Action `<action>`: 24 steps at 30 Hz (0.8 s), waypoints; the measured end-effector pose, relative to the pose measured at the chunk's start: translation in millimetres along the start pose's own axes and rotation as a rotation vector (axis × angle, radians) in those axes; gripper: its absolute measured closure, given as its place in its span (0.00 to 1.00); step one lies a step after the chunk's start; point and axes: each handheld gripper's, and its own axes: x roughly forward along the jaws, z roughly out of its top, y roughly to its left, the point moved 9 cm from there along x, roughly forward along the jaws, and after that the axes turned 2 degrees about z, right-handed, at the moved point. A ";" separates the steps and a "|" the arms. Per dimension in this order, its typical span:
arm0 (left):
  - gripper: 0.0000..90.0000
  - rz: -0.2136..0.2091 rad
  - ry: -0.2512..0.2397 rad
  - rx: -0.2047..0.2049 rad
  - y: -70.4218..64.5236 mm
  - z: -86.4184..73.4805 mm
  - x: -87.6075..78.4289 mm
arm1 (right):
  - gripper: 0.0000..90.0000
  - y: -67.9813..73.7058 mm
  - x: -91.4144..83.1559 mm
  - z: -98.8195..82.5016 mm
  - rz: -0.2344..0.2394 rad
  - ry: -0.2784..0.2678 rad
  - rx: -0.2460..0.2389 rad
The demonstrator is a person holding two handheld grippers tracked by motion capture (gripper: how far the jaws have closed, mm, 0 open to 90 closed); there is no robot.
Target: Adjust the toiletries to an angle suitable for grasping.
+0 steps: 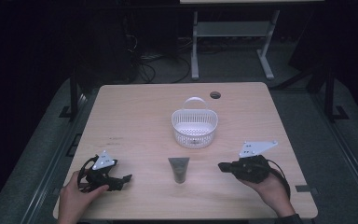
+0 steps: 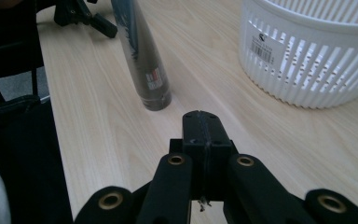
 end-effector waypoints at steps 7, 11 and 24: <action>0.14 0.000 0.000 0.001 0.0 0.0 0.0 | 1.00 7.6 4.9 13.2 0.033 -0.012 -0.010; 0.14 0.000 0.000 0.001 0.1 0.0 0.0 | 1.00 11.5 7.1 20.0 0.049 -0.017 -0.018; 0.14 -0.001 0.001 0.000 0.0 -0.1 -0.1 | 1.00 25.1 18.6 43.0 0.095 -0.038 -0.050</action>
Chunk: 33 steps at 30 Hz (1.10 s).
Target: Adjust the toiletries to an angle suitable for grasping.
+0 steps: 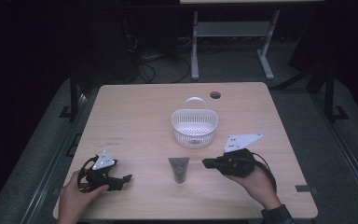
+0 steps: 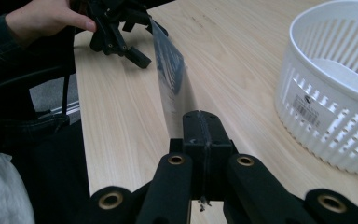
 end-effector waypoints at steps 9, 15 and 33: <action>0.14 0.000 0.001 0.000 0.0 0.0 -0.1 | 1.00 4.7 11.3 13.8 0.023 -0.005 -0.022; 0.14 0.000 0.003 0.000 0.1 -0.1 -0.2 | 1.00 6.1 17.9 19.6 0.033 -0.002 -0.031; 0.14 0.001 0.003 -0.001 0.2 -0.1 -0.2 | 1.00 1.9 28.6 25.5 0.028 0.011 -0.029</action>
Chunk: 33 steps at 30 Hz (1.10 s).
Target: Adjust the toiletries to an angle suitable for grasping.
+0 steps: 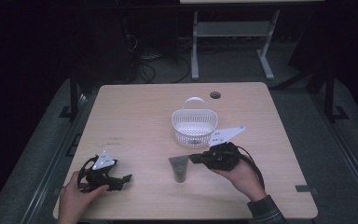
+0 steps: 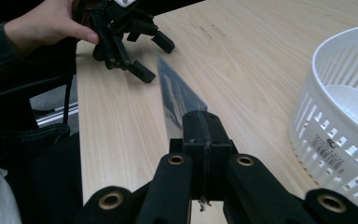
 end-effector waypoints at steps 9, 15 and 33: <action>0.14 0.000 -0.002 -0.004 -0.1 0.2 0.1 | 1.00 -7.6 3.4 4.4 -0.020 0.005 0.012; 0.14 0.001 -0.003 -0.004 -0.1 0.2 0.2 | 1.00 -11.5 6.7 5.8 -0.033 0.012 0.019; 0.14 0.001 -0.003 -0.004 -0.1 0.3 0.2 | 1.00 -21.4 19.4 12.7 -0.048 0.020 0.026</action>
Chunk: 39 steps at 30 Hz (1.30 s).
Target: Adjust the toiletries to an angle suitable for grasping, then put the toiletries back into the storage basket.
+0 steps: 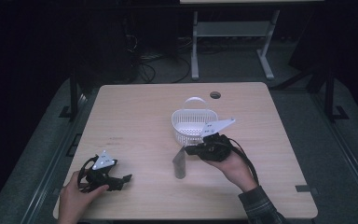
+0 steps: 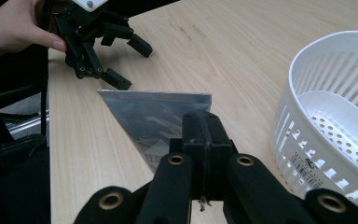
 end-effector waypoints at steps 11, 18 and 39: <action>0.14 0.001 0.000 0.002 0.2 0.0 0.0 | 1.00 -5.6 7.0 -0.4 0.003 0.011 0.007; 0.14 0.000 0.000 0.000 -0.1 0.0 0.0 | 0.78 -4.6 2.5 -7.4 -0.012 0.052 0.025; 0.14 0.000 0.001 0.000 0.0 -0.1 -0.1 | 0.19 2.3 -4.2 11.1 -0.089 0.149 0.017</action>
